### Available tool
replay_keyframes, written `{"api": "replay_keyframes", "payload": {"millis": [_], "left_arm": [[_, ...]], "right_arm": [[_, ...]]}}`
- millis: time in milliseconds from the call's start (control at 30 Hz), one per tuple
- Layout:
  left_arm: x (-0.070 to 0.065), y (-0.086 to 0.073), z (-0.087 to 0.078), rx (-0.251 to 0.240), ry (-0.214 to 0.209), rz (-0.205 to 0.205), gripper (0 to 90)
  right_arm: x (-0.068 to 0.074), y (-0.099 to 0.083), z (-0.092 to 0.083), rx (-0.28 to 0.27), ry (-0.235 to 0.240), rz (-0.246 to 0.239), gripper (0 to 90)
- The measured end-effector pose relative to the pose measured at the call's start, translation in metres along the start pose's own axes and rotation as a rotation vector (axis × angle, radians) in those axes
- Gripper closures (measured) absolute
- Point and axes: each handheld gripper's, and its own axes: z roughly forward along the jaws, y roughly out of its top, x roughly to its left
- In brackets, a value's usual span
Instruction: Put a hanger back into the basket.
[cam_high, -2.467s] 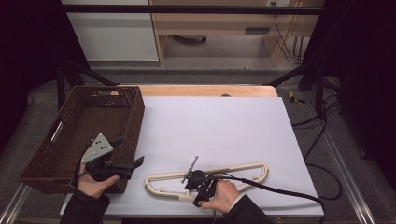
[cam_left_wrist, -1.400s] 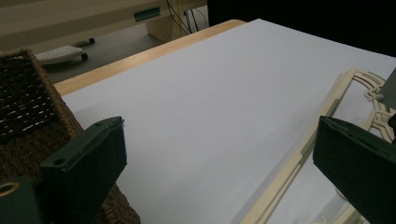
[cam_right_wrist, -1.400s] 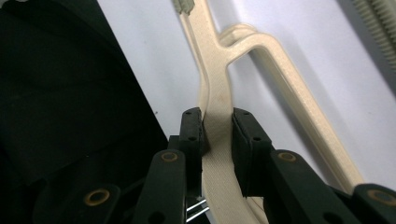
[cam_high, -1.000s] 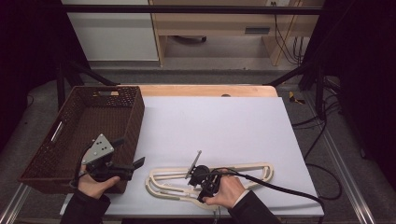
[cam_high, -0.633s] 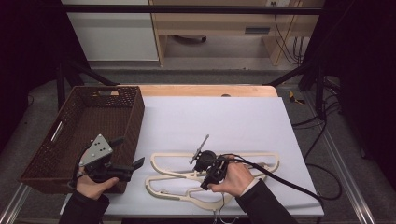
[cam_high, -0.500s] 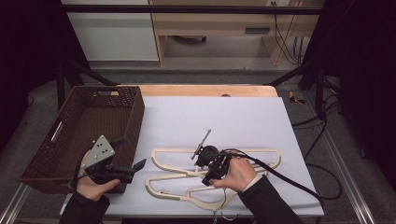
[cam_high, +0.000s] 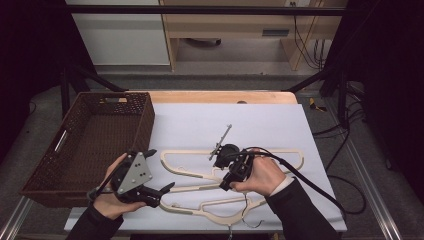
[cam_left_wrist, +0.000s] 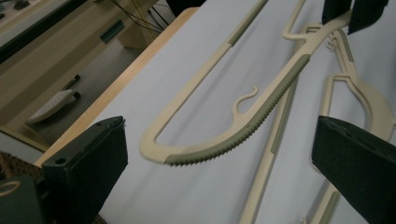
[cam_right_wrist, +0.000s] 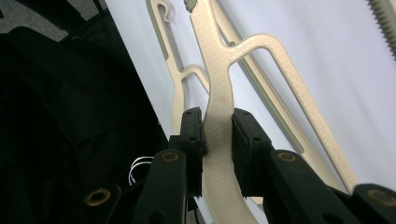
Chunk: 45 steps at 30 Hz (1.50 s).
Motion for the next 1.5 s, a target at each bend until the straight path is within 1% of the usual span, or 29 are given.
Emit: {"api": "replay_keyframes", "payload": {"millis": [67, 100, 133, 167, 200, 233, 267, 300, 367, 400, 433, 467, 567, 667, 733, 767, 800, 833, 933, 967, 1033, 1067, 1100, 1200, 1233, 1400, 1433, 1467, 1500], "left_arm": [[-0.003, 0.006, 0.005, 0.024, -0.011, 0.036, 4.0], [-0.005, 0.012, 0.010, 0.058, -0.021, 0.081, 4.1], [-0.005, 0.012, 0.010, 0.058, -0.021, 0.081, 4.5], [-0.007, 0.017, 0.015, 0.089, -0.027, 0.124, 5.2], [-0.007, 0.017, 0.015, 0.089, -0.027, 0.124, 5.4], [-0.010, 0.022, 0.021, 0.123, -0.020, 0.174, 5.9], [-0.010, 0.022, 0.021, 0.123, -0.020, 0.174, 6.6], [-0.014, 0.027, 0.027, 0.157, -0.016, 0.233, 7.2], [-0.018, 0.032, 0.032, 0.192, -0.008, 0.305, 8.2], [-0.020, 0.035, 0.034, 0.201, -0.005, 0.335, 8.4], [-0.020, 0.035, 0.034, 0.201, -0.005, 0.335, 9.0], [-0.024, 0.039, 0.037, 0.204, -0.008, 0.377, 10.9], [-0.028, 0.044, 0.043, 0.216, -0.001, 0.434, 13.2], [-0.032, 0.047, 0.049, 0.224, 0.008, 0.484, 16.2], [-0.033, 0.047, 0.050, 0.222, 0.007, 0.497, 20.0], [-0.035, 0.047, 0.052, 0.225, 0.007, 0.533, 22.1], [-0.035, 0.047, 0.052, 0.225, 0.007, 0.533, 23.7], [-0.037, 0.047, 0.054, 0.228, 0.011, 0.562, 26.1], [-0.038, 0.048, 0.056, 0.220, 0.011, 0.581, 30.5], [-0.039, 0.048, 0.057, 0.212, 0.022, 0.596, 34.7], [-0.040, 0.048, 0.058, 0.207, 0.023, 0.600, 39.3], [-0.041, 0.048, 0.059, 0.203, 0.025, 0.606, 39.3], [-0.043, 0.047, 0.060, 0.202, 0.032, 0.625, 45.6], [-0.044, 0.047, 0.059, 0.200, 0.044, 0.645, 51.7], [-0.046, 0.048, 0.059, 0.204, 0.061, 0.664, 54.6], [-0.051, 0.047, 0.058, 0.229, 0.091, 0.727, 62.9], [-0.052, 0.047, 0.059, 0.221, 0.096, 0.742, 65.0], [-0.052, 0.047, 0.059, 0.221, 0.096, 0.742, 67.0], [-0.055, 0.046, 0.060, 0.220, 0.116, 0.765, 69.4]], "right_arm": [[0.000, 0.001, -0.003, 0.013, 0.006, 0.009, 75.3], [0.000, 0.001, -0.004, 0.015, 0.009, -0.001, 75.2], [-0.001, 0.001, -0.004, 0.012, 0.010, -0.007, 75.3], [0.000, 0.002, -0.004, 0.017, 0.013, -0.005, 75.3], [0.000, 0.002, -0.004, 0.017, 0.013, -0.005, 75.3], [-0.001, 0.002, -0.004, 0.020, 0.023, -0.009, 75.2], [-0.001, 0.002, -0.004, 0.020, 0.023, -0.009, 75.2], [-0.001, 0.002, -0.004, 0.026, 0.029, -0.014, 75.2], [-0.001, 0.003, -0.004, 0.032, 0.031, -0.014, 75.2], [-0.001, 0.003, -0.005, 0.031, 0.033, -0.011, 75.2], [-0.001, 0.003, -0.005, 0.031, 0.033, -0.011, 75.2], [-0.002, 0.003, -0.007, 0.028, 0.037, -0.020, 75.3], [-0.002, 0.003, -0.008, 0.032, 0.044, -0.015, 75.2], [-0.002, 0.004, -0.010, 0.034, 0.050, -0.015, 75.2], [-0.002, 0.004, -0.011, 0.039, 0.051, -0.009, 75.2], [-0.003, 0.005, -0.012, 0.045, 0.053, 0.000, 75.2], [-0.003, 0.005, -0.012, 0.045, 0.053, 0.000, 75.2], [-0.004, 0.007, -0.012, 0.050, 0.054, 0.007, 75.2], [-0.004, 0.008, -0.011, 0.055, 0.057, 0.012, 75.2], [-0.003, 0.011, -0.010, 0.060, 0.057, 0.011, 75.2], [-0.003, 0.012, -0.010, 0.061, 0.058, 0.009, 75.2], [-0.003, 0.012, -0.010, 0.061, 0.058, 0.009, 75.2], [-0.002, 0.013, -0.010, 0.062, 0.056, 0.017, 75.2], [-0.002, 0.012, -0.010, 0.063, 0.054, 0.023, 75.2], [-0.003, 0.012, -0.011, 0.065, 0.052, 0.026, 75.2], [-0.003, 0.013, -0.011, 0.054, 0.057, 0.030, 75.2], [-0.003, 0.013, -0.011, 0.056, 0.057, 0.029, 75.2], [-0.003, 0.013, -0.010, 0.056, 0.055, 0.028, 75.2], [-0.004, 0.013, -0.009, 0.056, 0.057, 0.023, 75.2]]}}
